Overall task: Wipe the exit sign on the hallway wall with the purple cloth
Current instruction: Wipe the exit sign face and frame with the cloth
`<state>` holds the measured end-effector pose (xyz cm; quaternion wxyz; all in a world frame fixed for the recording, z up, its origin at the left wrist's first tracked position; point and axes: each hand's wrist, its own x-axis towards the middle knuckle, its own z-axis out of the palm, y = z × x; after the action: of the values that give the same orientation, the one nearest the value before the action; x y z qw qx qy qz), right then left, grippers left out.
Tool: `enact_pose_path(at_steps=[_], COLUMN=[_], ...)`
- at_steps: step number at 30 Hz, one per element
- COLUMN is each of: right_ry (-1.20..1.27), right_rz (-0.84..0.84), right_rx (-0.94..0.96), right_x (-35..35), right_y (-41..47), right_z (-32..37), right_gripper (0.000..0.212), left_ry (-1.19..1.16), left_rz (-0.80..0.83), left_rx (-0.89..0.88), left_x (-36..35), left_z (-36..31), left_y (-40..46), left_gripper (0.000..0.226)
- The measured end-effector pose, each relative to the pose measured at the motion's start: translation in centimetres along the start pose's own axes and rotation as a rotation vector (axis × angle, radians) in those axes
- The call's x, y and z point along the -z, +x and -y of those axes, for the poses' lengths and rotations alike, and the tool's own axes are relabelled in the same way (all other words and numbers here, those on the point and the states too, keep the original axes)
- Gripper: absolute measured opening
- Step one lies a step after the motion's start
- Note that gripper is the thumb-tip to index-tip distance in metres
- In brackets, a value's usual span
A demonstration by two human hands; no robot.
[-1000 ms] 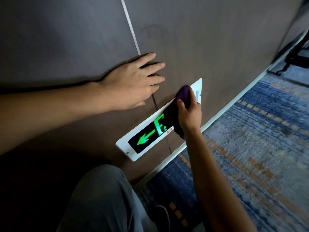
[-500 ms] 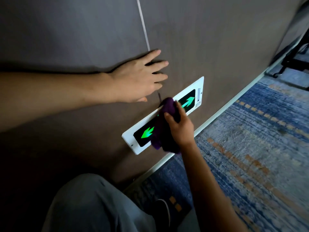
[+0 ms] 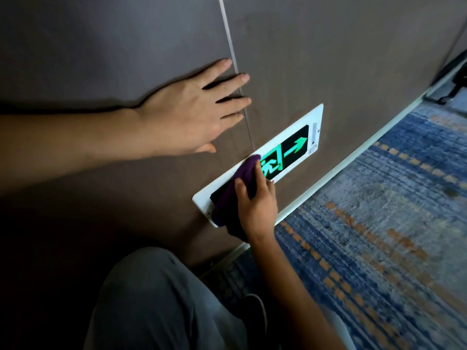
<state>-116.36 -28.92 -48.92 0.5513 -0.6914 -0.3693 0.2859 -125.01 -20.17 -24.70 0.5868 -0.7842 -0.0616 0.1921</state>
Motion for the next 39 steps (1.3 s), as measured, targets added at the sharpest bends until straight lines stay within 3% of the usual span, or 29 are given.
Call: enact_pose_path(at_steps=[4,8,11,15,22,28,34,39], right_ry=[0.024,0.107,0.100,-0.082,-0.111,0.019,-0.109,-0.231], right_rz=[0.003,-0.138,-0.134,-0.176,-0.107,-0.237,-0.194,-0.108], right_rx=[0.046,0.010,-0.027,0.090,0.197,0.075,0.120,0.287], right_x=[0.2,2.3,2.5,0.0,-2.1,-0.4,-3.1,-5.2], right_y=[-1.5,2.4,4.7,1.5,-3.4,0.8,-2.8,-7.3], right_z=[-0.2,0.3,0.9,1.5,0.8,1.0,2.1,0.7], right_gripper=[0.061,0.061,0.061,0.060,0.063,0.061,0.058,0.061], left_ry=[-0.024,-0.031,-0.028,-0.023,-0.097,-0.087,-0.077,-0.072], left_rz=[0.011,0.040,0.031,0.031,0.028,0.014,0.012,0.023], left_rx=[0.009,-0.018,-0.044,-0.059,-0.051,0.031,0.043,0.045], left_x=[0.5,0.8,0.7,0.6,0.7,0.6,0.9,0.7], left_z=[0.2,0.1,0.2,0.0,-0.4,-1.7,-1.7,-1.9], left_y=[-0.1,0.1,0.1,0.1,-2.4,-6.2,-6.2,-6.1], left_gripper=[0.086,0.083,0.080,0.076,0.076,0.072,0.071,0.070])
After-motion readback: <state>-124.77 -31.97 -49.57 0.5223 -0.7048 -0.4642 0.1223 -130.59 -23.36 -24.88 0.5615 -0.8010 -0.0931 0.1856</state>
